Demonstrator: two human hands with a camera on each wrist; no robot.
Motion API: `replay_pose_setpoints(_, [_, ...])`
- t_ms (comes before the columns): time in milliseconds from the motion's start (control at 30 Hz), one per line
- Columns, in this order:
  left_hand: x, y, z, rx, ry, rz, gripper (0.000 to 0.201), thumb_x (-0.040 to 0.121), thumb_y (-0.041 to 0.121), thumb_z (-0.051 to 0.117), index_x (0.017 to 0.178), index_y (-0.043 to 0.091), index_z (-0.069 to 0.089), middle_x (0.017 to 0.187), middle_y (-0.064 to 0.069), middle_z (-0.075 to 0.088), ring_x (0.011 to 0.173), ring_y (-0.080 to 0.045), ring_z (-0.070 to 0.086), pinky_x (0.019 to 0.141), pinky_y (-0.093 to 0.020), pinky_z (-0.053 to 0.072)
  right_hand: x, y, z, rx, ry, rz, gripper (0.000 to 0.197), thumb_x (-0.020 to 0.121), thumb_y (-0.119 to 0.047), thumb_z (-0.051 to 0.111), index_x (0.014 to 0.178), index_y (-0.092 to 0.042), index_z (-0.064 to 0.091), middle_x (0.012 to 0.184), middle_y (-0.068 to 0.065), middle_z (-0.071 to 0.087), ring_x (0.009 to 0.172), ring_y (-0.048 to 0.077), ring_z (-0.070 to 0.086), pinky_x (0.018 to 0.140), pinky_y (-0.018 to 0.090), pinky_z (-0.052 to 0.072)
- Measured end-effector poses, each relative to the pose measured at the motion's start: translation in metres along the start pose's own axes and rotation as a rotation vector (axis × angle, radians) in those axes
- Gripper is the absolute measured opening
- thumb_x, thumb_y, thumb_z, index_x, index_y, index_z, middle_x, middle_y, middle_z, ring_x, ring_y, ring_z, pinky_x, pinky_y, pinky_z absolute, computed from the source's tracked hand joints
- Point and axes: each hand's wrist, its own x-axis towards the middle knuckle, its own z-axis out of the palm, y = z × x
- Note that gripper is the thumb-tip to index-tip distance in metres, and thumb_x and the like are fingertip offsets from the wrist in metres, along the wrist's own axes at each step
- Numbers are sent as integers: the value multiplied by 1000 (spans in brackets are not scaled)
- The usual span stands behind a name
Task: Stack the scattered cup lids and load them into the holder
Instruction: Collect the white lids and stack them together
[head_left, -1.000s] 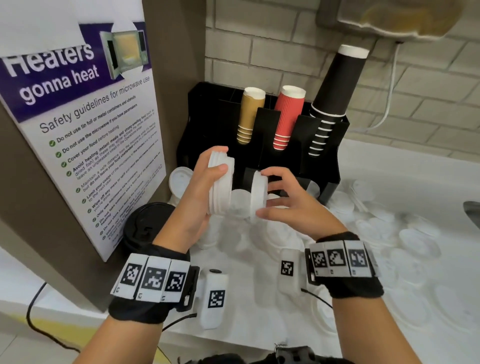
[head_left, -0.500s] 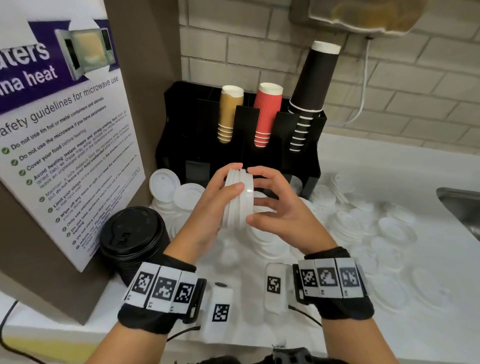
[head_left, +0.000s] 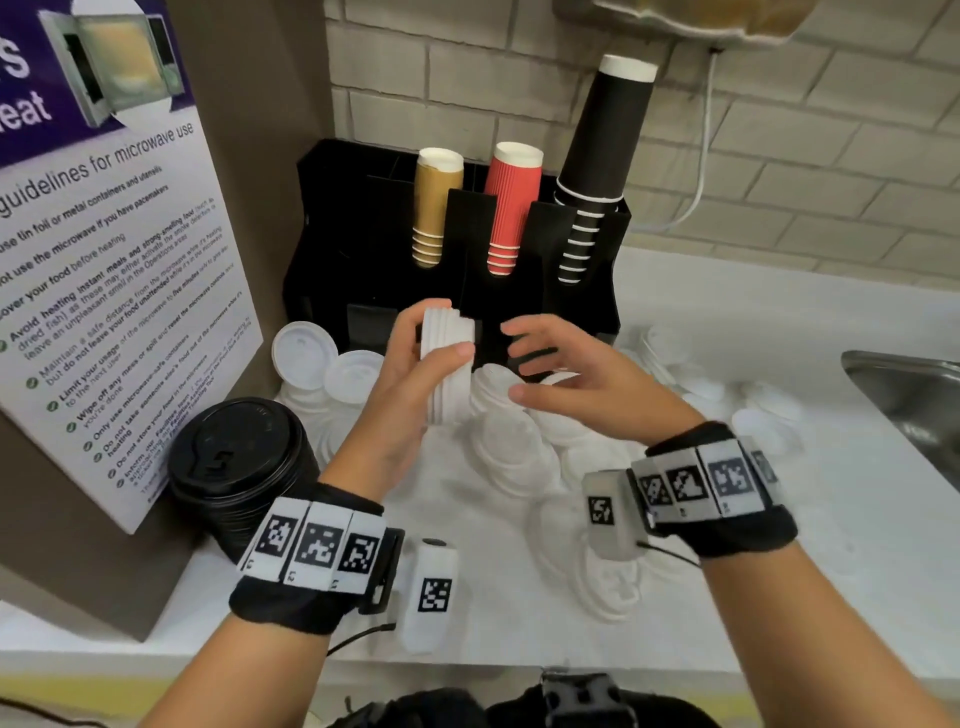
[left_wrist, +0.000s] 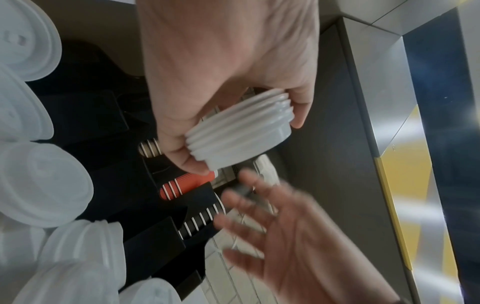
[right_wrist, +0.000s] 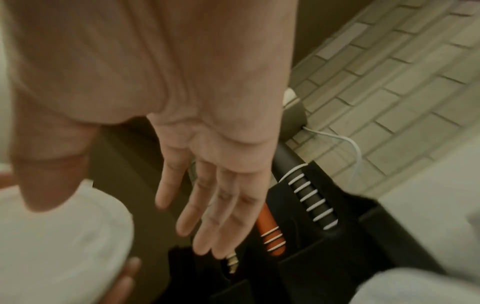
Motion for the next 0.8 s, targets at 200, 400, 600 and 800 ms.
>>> replay_pose_setpoints(200, [9,2,-9,-21,40,1,51,70,40,66,119,43,51,102,16,57,93,-6,57,72,-24,47,-9,21,-17,-680,-538,104,53,78,-40,76,125,-33,52,119,-6,52,108,11,51,87,22,46])
replay_pose_setpoints(400, [10,0,-12,-25,30,16,56,60,49,67,115,44,53,101,15,55,89,-5,55,63,-18,48,-52,47,4,-931,-712,95,81,63,-60,79,123,-30,33,117,-3,38,96,14,41,77,31,46])
replay_pose_setpoints(600, [9,2,-11,-4,26,30,54,60,50,66,113,46,53,102,16,55,89,-4,55,63,-18,48,-78,64,33,-1012,-660,178,91,69,-63,70,134,-28,17,128,5,26,97,25,44,67,34,40])
replay_pose_setpoints(800, [9,4,-11,1,24,43,54,60,50,66,112,47,53,105,16,54,93,-5,55,65,-19,48,-67,57,14,-984,-588,181,80,69,-54,71,126,-31,19,122,0,30,87,21,41,67,32,40])
